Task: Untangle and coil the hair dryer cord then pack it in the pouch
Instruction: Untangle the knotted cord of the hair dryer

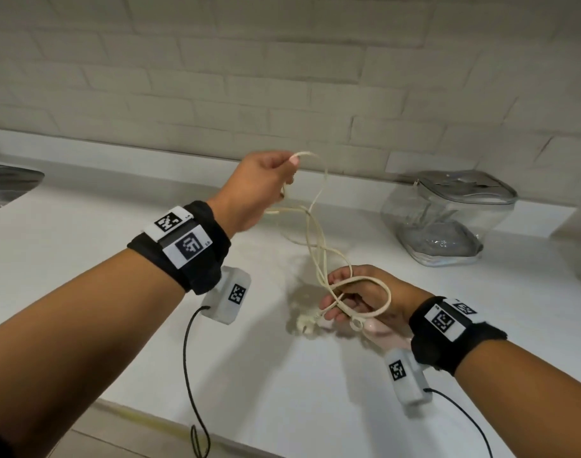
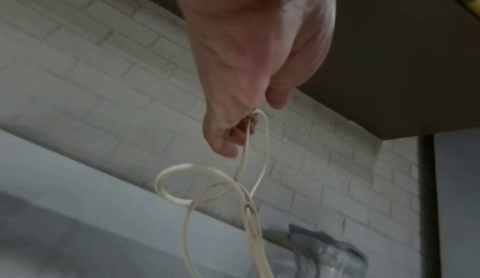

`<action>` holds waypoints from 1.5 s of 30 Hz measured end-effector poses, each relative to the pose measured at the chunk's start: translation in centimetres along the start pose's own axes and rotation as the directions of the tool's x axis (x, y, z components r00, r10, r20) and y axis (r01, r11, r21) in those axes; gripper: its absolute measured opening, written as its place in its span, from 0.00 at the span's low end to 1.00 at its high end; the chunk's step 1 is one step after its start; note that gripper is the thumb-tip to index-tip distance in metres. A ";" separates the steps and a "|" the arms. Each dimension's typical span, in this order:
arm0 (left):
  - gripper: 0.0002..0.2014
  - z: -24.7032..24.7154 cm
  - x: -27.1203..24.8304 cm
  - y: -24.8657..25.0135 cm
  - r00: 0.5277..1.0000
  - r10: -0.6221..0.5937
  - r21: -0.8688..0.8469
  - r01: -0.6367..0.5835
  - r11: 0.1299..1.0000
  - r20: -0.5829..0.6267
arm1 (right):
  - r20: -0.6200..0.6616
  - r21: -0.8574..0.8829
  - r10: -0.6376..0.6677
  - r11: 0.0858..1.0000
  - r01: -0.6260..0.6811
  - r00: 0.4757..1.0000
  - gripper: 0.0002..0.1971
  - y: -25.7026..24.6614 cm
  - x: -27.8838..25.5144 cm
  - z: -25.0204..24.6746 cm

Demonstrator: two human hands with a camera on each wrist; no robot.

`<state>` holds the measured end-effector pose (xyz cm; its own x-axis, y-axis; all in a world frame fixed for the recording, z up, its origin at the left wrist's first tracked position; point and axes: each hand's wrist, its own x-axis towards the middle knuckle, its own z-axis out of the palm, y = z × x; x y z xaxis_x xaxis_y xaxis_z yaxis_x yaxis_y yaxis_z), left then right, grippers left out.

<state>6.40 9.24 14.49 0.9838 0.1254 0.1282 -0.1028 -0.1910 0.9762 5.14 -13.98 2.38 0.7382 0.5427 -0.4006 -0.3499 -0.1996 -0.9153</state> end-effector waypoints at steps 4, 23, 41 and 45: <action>0.31 0.0 -0.2 -3.9 0.990 -0.131 0.137 0.123 0.983 0.056 | 0.063 0.057 -0.016 0.998 0.012 0.998 0.10 -0.3 -0.2 -0.3; 0.11 2.2 -3.8 -8.1 0.974 -0.178 -0.025 0.183 0.983 0.143 | -0.193 -0.249 -0.087 0.968 0.036 0.977 0.24 -2.7 -1.4 -2.0; 0.06 -0.2 -3.0 -8.8 0.961 -0.274 -0.344 0.250 0.905 -0.022 | -0.138 -0.040 -0.100 0.995 0.095 0.985 0.21 -6.6 -5.1 -4.1; 0.06 1.3 -3.3 -9.2 0.975 -0.214 -0.301 0.220 0.928 0.052 | -0.088 0.055 -0.117 0.991 0.122 0.989 0.22 -6.6 -4.7 -3.1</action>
<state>4.34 9.28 4.88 0.9893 0.1122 -0.0934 0.0769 0.1439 0.9866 5.81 -17.74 10.17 0.8220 0.4886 -0.2928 -0.2880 -0.0869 -0.9537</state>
